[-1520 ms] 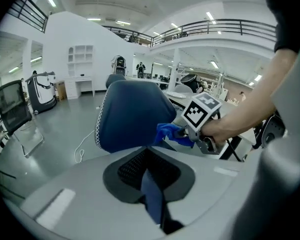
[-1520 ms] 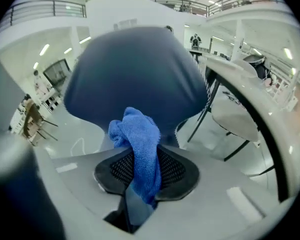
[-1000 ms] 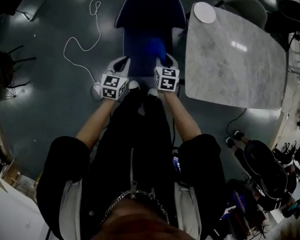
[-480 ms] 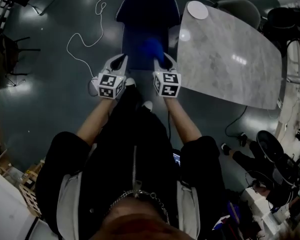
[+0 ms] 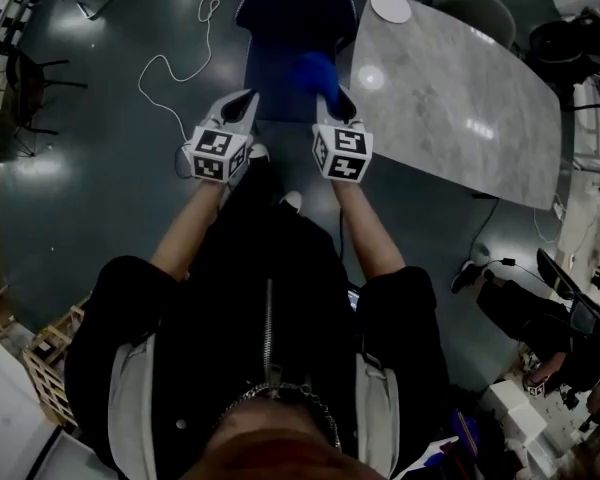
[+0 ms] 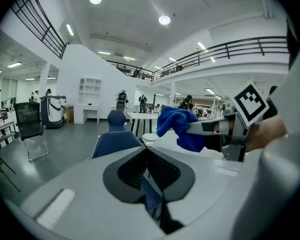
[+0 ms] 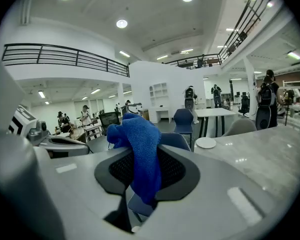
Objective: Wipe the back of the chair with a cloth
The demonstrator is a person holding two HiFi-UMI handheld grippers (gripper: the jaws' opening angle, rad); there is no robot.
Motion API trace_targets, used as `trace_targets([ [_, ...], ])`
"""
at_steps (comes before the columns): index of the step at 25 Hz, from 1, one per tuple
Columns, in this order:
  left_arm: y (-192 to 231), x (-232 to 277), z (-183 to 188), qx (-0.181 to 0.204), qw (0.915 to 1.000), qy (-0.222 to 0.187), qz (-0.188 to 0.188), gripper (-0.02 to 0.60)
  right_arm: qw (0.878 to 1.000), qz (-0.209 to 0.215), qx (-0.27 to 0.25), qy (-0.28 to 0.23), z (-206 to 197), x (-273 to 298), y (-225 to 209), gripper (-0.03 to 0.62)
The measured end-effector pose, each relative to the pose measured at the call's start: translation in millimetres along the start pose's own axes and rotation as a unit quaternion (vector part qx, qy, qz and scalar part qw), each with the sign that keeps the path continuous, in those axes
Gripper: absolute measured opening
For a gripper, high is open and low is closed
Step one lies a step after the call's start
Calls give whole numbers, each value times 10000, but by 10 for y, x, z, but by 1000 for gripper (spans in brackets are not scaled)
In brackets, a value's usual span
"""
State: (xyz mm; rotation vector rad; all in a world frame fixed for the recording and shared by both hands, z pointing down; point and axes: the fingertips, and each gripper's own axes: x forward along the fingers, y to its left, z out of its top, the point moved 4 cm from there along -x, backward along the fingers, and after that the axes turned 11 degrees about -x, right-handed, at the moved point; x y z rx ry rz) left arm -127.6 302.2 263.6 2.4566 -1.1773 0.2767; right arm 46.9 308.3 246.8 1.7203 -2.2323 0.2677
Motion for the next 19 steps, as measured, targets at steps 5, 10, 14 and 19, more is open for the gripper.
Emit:
trace_targets([
  [5, -129, -92, -4, 50, 9999, -42, -80, 3, 9999, -99, 17, -12, -2, -214, 41, 98],
  [10, -257, -111, -62, 75, 9998, -42, -192, 3, 9999, -155, -15, 69, -89, -323, 58, 98],
  [14, -340, -158, -80, 87, 9996, 2, -265, 3, 9997, -232, 39, 104, -110, -421, 51, 98],
  [19, -363, -211, -125, 116, 9995, 33, -286, 3, 9997, -223, 8, 94, -143, -506, 87, 98],
])
